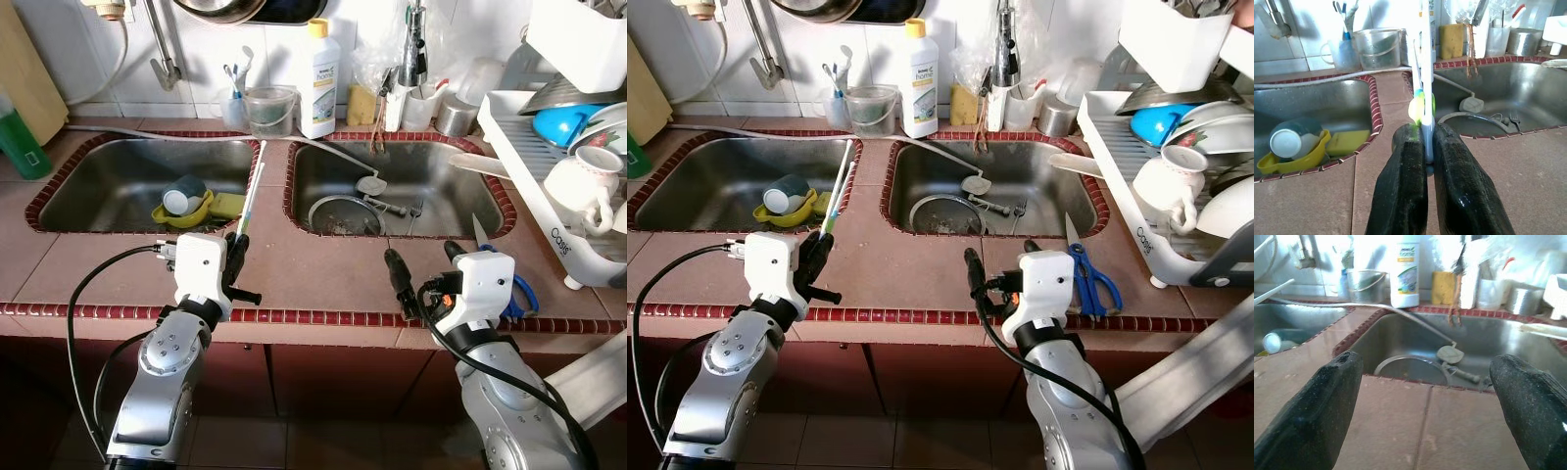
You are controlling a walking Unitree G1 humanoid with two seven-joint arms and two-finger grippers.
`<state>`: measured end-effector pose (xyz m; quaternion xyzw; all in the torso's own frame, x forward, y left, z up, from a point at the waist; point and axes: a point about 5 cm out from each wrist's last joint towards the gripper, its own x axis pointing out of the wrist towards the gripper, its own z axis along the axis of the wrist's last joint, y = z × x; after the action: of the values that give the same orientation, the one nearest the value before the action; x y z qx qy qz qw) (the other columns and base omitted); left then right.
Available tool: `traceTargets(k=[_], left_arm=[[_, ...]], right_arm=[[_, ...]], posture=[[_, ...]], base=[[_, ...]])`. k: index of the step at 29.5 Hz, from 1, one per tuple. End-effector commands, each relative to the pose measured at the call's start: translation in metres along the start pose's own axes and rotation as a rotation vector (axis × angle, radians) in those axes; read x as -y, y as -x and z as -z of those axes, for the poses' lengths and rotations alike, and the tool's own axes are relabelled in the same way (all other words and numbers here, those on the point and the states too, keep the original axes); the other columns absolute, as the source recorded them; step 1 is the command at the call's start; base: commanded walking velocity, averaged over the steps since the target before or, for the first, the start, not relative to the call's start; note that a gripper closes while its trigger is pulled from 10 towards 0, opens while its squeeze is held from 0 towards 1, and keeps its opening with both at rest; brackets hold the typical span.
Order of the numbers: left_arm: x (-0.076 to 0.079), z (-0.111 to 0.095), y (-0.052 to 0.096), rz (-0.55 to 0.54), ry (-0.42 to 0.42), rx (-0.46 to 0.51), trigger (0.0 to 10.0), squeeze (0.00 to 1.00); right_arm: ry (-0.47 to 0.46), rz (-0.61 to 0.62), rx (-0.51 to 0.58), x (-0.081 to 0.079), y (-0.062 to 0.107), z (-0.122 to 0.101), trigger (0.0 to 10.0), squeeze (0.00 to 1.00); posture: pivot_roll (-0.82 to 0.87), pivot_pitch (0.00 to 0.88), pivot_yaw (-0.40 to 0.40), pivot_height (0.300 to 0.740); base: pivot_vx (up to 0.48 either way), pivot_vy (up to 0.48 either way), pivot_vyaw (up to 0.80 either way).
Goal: Kitchen organization
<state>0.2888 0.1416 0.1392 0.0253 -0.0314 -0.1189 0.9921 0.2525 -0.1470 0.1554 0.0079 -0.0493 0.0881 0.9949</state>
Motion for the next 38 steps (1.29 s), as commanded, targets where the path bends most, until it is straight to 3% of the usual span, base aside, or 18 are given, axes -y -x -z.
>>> traceTargets(k=[1,12,38], left_arm=[[0.001,-0.006,-0.003,0.005,0.0,0.016,10.0,0.0],[0.002,-0.011,-0.009,-0.002,-0.005,0.018,10.0,0.0],[-0.001,-0.011,-0.012,0.054,-0.041,-0.013,10.0,0.0]], right_arm=[[-0.007,0.014,0.012,0.004,-0.001,0.0,10.0,0.0],[0.001,0.021,0.042,0.01,-0.013,-0.002,10.0,0.0],[-0.032,0.081,0.043,0.007,-0.003,0.003,10.0,0.0]], posture=[[-0.12,0.032,0.024,0.74],[-0.1,0.024,0.004,0.74],[-0.13,0.053,0.065,0.74]], base=[[0.0,0.0,0.0],[0.0,0.205,0.0],[0.0,0.399,0.0]])
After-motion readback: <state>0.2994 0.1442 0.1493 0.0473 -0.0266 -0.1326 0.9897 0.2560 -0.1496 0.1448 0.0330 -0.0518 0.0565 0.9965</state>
